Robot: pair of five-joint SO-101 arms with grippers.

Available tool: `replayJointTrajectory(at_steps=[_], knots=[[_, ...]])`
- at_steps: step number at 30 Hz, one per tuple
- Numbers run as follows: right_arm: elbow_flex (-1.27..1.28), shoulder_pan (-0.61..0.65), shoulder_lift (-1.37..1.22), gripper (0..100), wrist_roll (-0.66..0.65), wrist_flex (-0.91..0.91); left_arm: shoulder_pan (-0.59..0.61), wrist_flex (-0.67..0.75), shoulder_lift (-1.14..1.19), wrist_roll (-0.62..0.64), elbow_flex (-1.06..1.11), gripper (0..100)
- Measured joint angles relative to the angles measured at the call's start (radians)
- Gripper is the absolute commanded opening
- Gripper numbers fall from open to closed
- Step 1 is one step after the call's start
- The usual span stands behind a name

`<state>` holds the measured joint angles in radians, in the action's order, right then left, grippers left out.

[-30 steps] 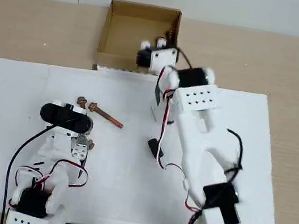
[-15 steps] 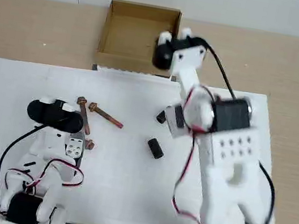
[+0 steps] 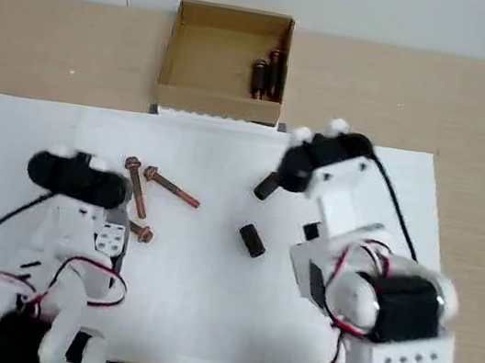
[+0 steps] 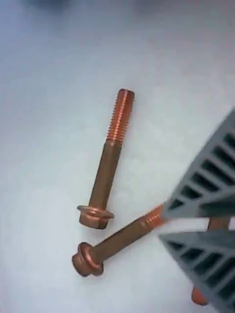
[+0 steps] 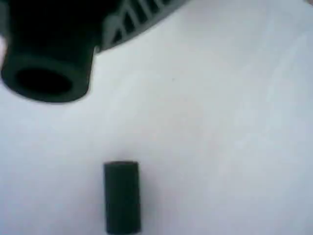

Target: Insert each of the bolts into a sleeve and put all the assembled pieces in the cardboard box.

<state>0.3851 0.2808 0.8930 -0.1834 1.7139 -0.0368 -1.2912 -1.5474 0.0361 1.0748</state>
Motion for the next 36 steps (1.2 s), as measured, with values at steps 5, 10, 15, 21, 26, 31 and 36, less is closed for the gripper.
replayJointTrajectory(at_steps=[5,10,15,21,26,31,36], knots=[[0.087,-0.084,0.068,0.4,-0.066,-0.002,0.000,-0.006,0.282,0.087,-0.210,1],[0.201,-0.143,0.135,0.4,-0.115,-0.034,0.000,-0.009,0.534,0.157,-0.362,1],[0.328,-0.181,0.226,0.4,-0.137,-0.120,0.000,0.040,0.756,0.198,-0.428,1],[0.485,-0.186,0.313,0.4,-0.140,-0.239,0.000,0.094,1.007,0.206,-0.502,1],[0.578,-0.186,0.333,0.4,-0.140,-0.321,0.000,0.094,1.198,0.206,-0.620,1],[0.637,-0.187,0.333,0.4,-0.140,-0.402,0.000,0.026,1.399,0.206,-0.772,1],[0.697,-0.186,0.334,0.4,-0.140,-0.477,0.046,-0.112,1.619,0.204,-0.971,1]])
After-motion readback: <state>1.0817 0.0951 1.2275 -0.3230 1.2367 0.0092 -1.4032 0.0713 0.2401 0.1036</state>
